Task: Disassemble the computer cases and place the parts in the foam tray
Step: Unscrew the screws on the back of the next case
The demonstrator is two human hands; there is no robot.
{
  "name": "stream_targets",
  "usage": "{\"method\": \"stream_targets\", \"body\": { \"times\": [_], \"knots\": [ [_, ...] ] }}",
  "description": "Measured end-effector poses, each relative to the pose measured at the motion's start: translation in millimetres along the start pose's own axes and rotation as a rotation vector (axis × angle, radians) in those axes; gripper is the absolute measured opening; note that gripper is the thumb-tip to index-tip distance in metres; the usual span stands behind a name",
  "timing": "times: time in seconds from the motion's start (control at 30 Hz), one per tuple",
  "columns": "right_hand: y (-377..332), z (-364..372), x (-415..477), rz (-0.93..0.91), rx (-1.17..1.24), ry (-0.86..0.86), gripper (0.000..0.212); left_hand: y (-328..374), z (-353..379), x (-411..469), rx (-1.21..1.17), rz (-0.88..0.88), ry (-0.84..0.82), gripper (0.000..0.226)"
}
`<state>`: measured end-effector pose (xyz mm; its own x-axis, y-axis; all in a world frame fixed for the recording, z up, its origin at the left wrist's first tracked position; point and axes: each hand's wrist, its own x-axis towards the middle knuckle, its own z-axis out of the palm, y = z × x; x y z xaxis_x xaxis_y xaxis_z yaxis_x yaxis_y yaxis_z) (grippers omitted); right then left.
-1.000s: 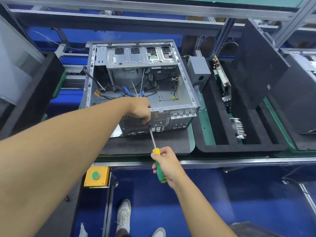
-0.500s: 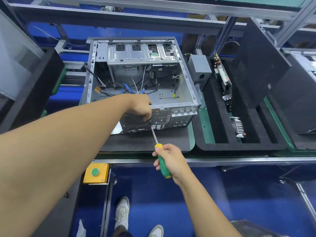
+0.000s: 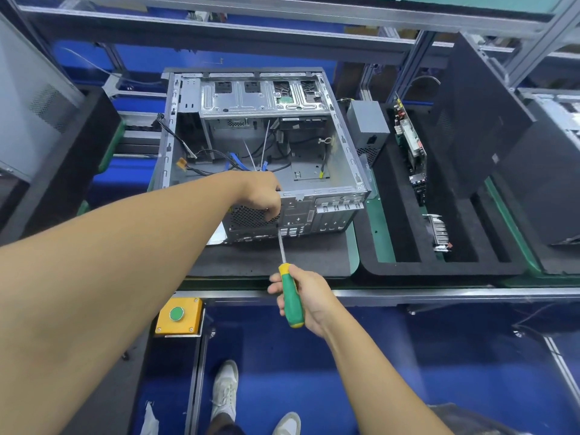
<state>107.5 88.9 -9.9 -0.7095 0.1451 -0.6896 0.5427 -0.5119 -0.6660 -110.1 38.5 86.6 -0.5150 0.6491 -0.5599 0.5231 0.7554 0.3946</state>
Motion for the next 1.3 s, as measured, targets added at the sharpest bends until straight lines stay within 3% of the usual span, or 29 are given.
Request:
{"method": "stream_targets", "body": {
  "times": [0.2,0.33,0.43,0.6,0.67,0.77,0.93,1.1,1.3],
  "knots": [
    [6.7,-3.5,2.0,-0.219,-0.241,0.259,0.023,-0.2,0.2,-1.6,0.002,-0.005,0.009,0.016],
    [-4.4,-0.1,3.2,-0.067,-0.132,0.135,0.016,1.2,-0.5,-3.2,0.022,-0.012,0.014,0.016],
    [-10.0,-3.1,3.0,0.051,0.031,0.008,0.023,4.0,-0.7,-4.6,0.064,-0.043,0.015,0.016],
    [-3.5,-6.6,2.1,-0.113,-0.188,0.101,0.015,7.0,-0.9,-5.9,0.081,-0.073,0.007,0.018],
    [-2.5,-6.3,2.2,-0.157,-0.215,0.16,0.021,7.6,-1.4,-7.3,0.082,-0.067,0.012,0.017],
    [-6.8,-3.8,1.3,-0.111,-0.265,0.142,0.024,8.8,-1.6,-9.1,0.098,-0.061,0.014,0.018],
    [-16.0,-2.8,0.1,0.042,-0.049,0.007,0.029,8.2,-1.4,-8.9,0.091,-0.061,0.014,0.018],
    [-5.5,-1.1,2.5,-0.128,-0.289,0.115,0.017,8.3,-1.4,-9.8,0.088,-0.067,0.015,0.018],
    [-10.2,1.9,3.0,-0.12,-0.214,0.115,0.02,9.1,-2.3,-10.6,0.085,-0.071,0.02,0.018]
  ]
}}
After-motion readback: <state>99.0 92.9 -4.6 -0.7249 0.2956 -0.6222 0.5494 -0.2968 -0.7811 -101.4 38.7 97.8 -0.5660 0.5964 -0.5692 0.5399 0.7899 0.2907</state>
